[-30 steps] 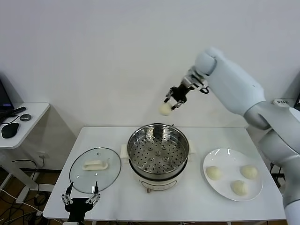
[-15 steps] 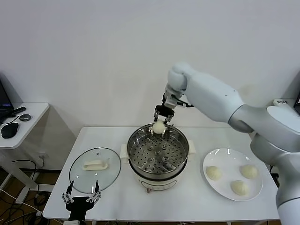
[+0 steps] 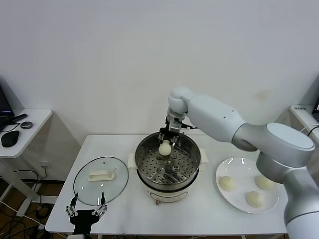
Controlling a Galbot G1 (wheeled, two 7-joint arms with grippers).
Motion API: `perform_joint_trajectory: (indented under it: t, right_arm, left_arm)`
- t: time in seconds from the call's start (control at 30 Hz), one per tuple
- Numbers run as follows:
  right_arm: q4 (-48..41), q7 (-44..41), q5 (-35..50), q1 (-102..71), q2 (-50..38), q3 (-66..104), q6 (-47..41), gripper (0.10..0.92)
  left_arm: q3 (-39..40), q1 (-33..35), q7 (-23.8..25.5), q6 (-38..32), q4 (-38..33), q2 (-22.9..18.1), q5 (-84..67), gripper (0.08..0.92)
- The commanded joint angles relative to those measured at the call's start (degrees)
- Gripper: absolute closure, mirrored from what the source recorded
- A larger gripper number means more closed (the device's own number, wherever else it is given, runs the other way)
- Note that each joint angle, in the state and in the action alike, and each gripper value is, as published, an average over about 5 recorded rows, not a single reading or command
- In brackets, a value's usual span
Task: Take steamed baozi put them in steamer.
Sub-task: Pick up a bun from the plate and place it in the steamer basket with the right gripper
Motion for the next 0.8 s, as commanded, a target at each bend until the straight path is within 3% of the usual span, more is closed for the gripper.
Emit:
perform_joint_trajectory:
  t: [0.03, 0.3, 0.4, 0.8]
  right_arm:
    - [-2.07, 2.93, -7.34, -1.98, 1.50, 1.09, 0.73, 0.618]
    - [-4.16, 3.47, -9.80, -1.74, 1.82, 2.61, 0.72, 0.616]
    - [-4.20, 3.42, -9.51, -1.71, 1.49, 2.54, 0.70, 0.576]
    - [-2.71, 0.83, -0.05, 0.86, -0.09, 3.64, -0.66, 0.244]
  left_arm:
    - [0.01, -0.02, 0.02, 0.01, 0.12, 0.00, -0.06, 0.177]
    - [0.17, -0.29, 0.08, 0.01, 0.40, -0.02, -0.16, 0.177]
    - [0.21, -0.37, 0.13, 0.02, 0.39, -0.01, -0.16, 0.177]
    - [0.22, 0.02, 0.22, 0.05, -0.01, -0.03, -0.15, 0.177]
